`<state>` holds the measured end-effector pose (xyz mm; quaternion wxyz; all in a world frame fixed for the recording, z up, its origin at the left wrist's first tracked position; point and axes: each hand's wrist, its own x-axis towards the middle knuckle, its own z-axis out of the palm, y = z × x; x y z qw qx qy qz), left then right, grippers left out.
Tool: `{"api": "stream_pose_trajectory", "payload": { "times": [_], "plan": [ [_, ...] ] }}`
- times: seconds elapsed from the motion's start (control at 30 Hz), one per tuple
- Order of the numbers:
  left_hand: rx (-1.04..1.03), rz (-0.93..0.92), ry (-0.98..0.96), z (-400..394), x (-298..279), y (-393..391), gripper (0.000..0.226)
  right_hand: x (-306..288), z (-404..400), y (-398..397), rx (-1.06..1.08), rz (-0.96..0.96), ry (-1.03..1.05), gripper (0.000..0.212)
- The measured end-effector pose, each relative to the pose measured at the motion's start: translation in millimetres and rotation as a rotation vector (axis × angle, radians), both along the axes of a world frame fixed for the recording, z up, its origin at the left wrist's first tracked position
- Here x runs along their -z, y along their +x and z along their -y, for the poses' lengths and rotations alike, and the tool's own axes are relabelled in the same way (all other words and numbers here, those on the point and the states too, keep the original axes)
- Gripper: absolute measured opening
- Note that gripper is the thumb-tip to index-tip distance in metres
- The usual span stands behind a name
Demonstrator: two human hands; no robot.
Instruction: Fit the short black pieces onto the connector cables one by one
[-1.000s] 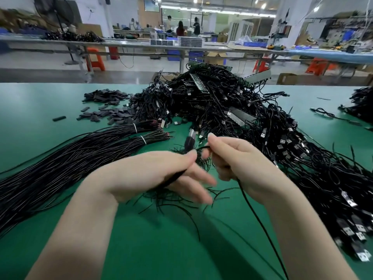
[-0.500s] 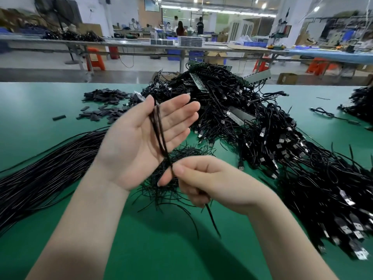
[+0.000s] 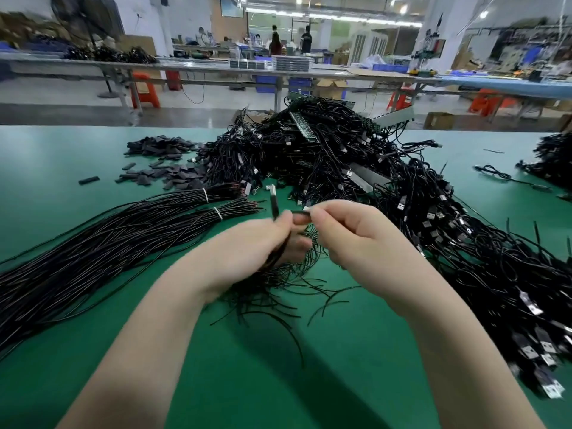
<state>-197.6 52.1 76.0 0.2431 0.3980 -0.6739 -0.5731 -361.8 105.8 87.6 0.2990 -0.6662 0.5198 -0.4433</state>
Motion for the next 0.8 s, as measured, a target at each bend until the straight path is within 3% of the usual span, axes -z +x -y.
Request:
{"api": "stream_pose_trajectory", "payload": {
  "times": [0.13, 0.27, 0.4, 0.47, 0.53, 0.63, 0.7, 0.8],
  "plan": [
    [-0.113, -0.501, 0.021, -2, -8, 1, 0.041, 4, -1, 11, -0.204, 0.151, 0.107, 0.031],
    [-0.101, -0.756, 0.083, -10, -18, -4, 0.045, 15, 4, 15, -0.353, 0.212, 0.298, 0.036],
    [-0.095, -0.776, 0.058, -17, -19, -9, 0.032, 20, 9, 12, -0.279, 0.137, 0.289, 0.038],
    [-0.112, -0.763, 0.062, -17, -17, -11, 0.03, 19, 9, 10, -0.263, 0.086, 0.26, 0.029],
    [-0.098, -0.707, 0.076, -17, -15, -11, 0.031, 17, 6, 9, -0.291, 0.122, 0.224, 0.016],
    [-0.025, -0.588, 0.067, -17, -12, -9, 0.03, 15, 3, 13, -0.328, 0.18, 0.168, 0.016],
    [-0.017, -0.589, 0.08, -17, -10, -9, 0.026, 15, 3, 17, -0.328, 0.224, 0.116, 0.006],
    [-0.015, -0.656, 0.144, -15, -10, -10, 0.025, 18, 5, 20, -0.304, 0.223, 0.109, 0.007]
  ]
}}
